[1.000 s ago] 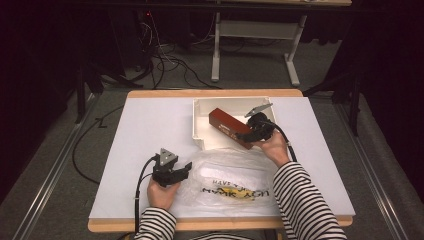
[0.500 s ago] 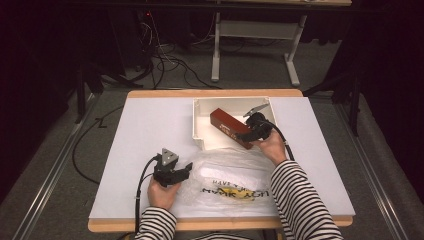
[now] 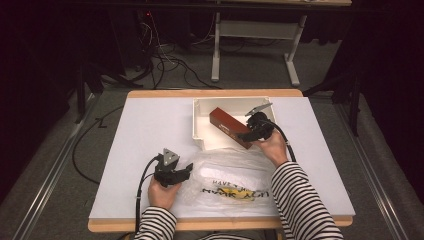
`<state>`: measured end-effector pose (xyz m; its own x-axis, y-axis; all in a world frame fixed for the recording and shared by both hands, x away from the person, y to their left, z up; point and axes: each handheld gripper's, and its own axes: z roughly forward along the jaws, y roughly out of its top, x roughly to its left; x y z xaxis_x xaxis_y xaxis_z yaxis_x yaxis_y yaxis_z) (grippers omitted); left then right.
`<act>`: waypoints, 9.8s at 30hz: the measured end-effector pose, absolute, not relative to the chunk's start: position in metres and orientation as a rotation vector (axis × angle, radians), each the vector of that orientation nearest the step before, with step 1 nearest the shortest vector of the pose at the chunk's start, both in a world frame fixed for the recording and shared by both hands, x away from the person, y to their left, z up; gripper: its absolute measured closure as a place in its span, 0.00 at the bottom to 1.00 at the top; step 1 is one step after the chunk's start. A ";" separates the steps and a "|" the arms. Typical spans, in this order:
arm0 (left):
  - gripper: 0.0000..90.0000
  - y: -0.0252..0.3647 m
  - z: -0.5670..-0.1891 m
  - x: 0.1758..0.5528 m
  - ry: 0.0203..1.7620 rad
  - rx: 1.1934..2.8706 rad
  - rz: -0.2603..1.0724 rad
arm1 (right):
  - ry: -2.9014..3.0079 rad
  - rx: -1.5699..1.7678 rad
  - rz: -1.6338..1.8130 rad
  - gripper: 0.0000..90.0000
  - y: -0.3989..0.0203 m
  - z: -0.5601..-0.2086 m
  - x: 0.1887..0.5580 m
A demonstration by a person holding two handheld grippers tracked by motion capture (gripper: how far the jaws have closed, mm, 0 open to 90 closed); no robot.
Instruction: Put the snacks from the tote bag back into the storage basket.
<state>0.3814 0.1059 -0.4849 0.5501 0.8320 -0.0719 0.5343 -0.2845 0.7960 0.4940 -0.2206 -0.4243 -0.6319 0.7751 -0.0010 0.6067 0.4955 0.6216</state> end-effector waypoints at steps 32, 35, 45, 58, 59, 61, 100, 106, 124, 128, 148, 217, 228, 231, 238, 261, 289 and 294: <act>0.43 0.107 -0.485 0.381 1.100 1.951 0.454 | 2.507 1.104 0.968 0.94 -0.205 -0.420 0.449; 0.43 0.107 -0.485 0.381 1.103 1.946 0.454 | 2.530 1.067 0.943 0.95 -0.198 -0.422 0.447; 0.43 0.107 -0.485 0.381 1.104 1.944 0.454 | 2.486 1.117 0.928 0.95 -0.200 -0.423 0.455; 0.43 0.107 -0.485 0.381 1.103 1.953 0.454 | 2.422 1.201 0.926 0.95 -0.212 -0.417 0.474; 0.43 0.107 -0.485 0.381 1.103 1.952 0.454 | 2.413 1.202 0.925 0.95 -0.213 -0.416 0.476; 0.43 0.107 -0.485 0.381 1.103 1.952 0.455 | 2.399 1.228 0.918 0.95 -0.216 -0.416 0.480; 0.43 0.108 -0.485 0.381 1.102 1.945 0.454 | 2.407 1.360 0.793 0.95 -0.207 -0.438 0.501; 0.43 0.107 -0.485 0.380 1.099 1.939 0.458 | 2.387 1.384 0.802 0.95 -0.205 -0.435 0.507; 0.43 0.109 -0.484 0.380 1.095 1.931 0.457 | 2.357 1.476 0.740 0.95 -0.210 -0.439 0.518; 0.43 0.109 -0.484 0.380 1.093 1.933 0.454 | 2.339 1.496 0.739 0.95 -0.212 -0.440 0.521; 0.43 0.107 -0.484 0.380 1.092 1.947 0.465 | 2.315 1.361 0.923 0.87 -0.237 -0.421 0.479; 0.44 0.111 -0.484 0.381 1.111 1.915 0.442 | 2.199 1.286 1.198 0.44 -0.288 -0.402 0.396; 0.45 0.114 -0.482 0.379 1.104 1.888 0.440 | 2.138 1.337 1.233 0.47 -0.307 -0.409 0.379; 0.45 0.115 -0.481 0.378 1.097 1.884 0.441 | 2.132 1.344 1.231 0.48 -0.312 -0.413 0.375; 0.45 0.119 -0.476 0.374 1.091 1.870 0.421 | 2.109 1.366 1.233 0.48 -0.323 -0.422 0.366; 0.46 0.149 -0.466 0.375 1.157 1.825 0.454 | 2.007 1.494 1.186 0.55 -0.352 -0.446 0.355; 0.46 0.158 -0.483 0.384 1.243 1.806 0.491 | 1.902 1.570 1.131 0.54 -0.365 -0.477 0.360; 0.45 0.155 -0.484 0.383 1.235 1.835 0.508 | 1.882 1.558 1.122 0.53 -0.364 -0.477 0.358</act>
<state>0.3834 0.1548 -0.4842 0.4313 0.8943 -0.1190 0.5512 -0.1568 0.8195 0.3579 -0.3640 -0.4774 -0.2611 0.9531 0.1528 0.5875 0.0313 0.8086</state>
